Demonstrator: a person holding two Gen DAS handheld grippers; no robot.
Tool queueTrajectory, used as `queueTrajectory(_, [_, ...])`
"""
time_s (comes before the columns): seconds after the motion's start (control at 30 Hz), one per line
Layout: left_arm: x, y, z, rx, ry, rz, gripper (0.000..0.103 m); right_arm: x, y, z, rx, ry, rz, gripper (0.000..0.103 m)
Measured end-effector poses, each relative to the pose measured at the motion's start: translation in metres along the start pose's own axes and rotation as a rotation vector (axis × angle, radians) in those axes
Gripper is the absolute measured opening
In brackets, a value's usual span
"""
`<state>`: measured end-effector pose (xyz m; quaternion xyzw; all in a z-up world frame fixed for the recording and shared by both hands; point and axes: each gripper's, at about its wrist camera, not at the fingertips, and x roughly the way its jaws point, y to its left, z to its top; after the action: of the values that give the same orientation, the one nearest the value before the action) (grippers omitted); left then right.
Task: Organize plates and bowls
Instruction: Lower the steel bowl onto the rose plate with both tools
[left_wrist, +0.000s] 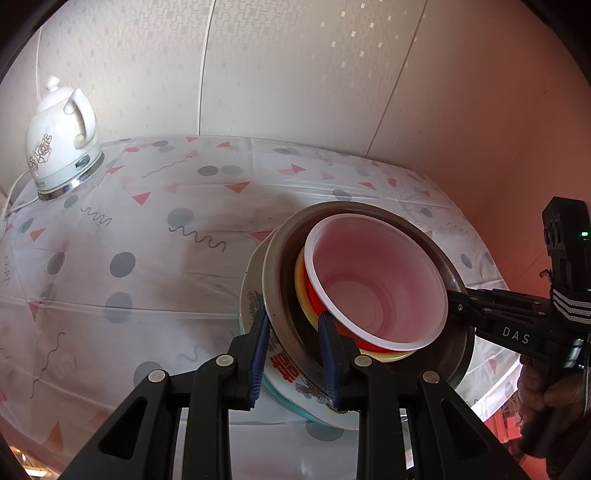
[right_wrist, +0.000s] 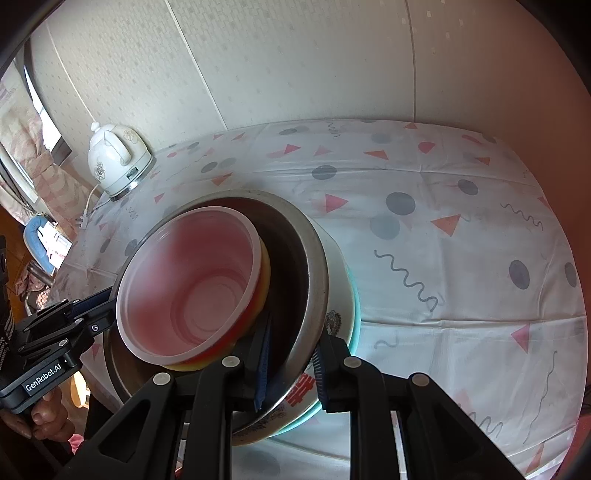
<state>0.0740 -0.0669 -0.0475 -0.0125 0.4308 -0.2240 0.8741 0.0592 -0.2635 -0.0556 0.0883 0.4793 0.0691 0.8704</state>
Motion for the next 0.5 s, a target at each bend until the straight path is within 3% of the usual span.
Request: queueTrajectory(0.5, [-0.0011, -0.0038, -0.0002, -0.010, 0.014, 0.009, 0.026, 0.0012, 0.0030, -0.0002, 0.002, 0.016, -0.035, 0.020])
